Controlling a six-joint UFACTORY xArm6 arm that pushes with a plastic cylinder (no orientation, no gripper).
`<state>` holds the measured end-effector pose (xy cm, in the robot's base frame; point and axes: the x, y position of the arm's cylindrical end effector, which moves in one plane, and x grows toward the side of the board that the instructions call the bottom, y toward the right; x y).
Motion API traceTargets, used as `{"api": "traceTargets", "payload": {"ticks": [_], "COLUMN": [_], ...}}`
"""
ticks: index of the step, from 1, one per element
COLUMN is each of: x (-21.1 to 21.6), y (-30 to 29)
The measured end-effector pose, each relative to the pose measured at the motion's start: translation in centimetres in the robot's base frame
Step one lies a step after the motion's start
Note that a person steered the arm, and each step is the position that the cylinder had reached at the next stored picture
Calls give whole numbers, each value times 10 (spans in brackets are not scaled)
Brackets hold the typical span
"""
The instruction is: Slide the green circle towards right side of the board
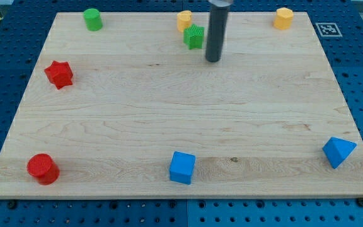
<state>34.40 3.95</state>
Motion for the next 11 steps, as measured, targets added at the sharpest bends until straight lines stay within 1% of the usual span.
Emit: {"api": "traceTargets", "payload": {"ticks": [2, 3, 4, 5, 6, 7, 8, 10, 11], "x": [-1, -26, -71, -79, -97, -111, -114, -140, -143], "y": [-122, -192, -259, -272, -287, -293, -291, -246, -224]}}
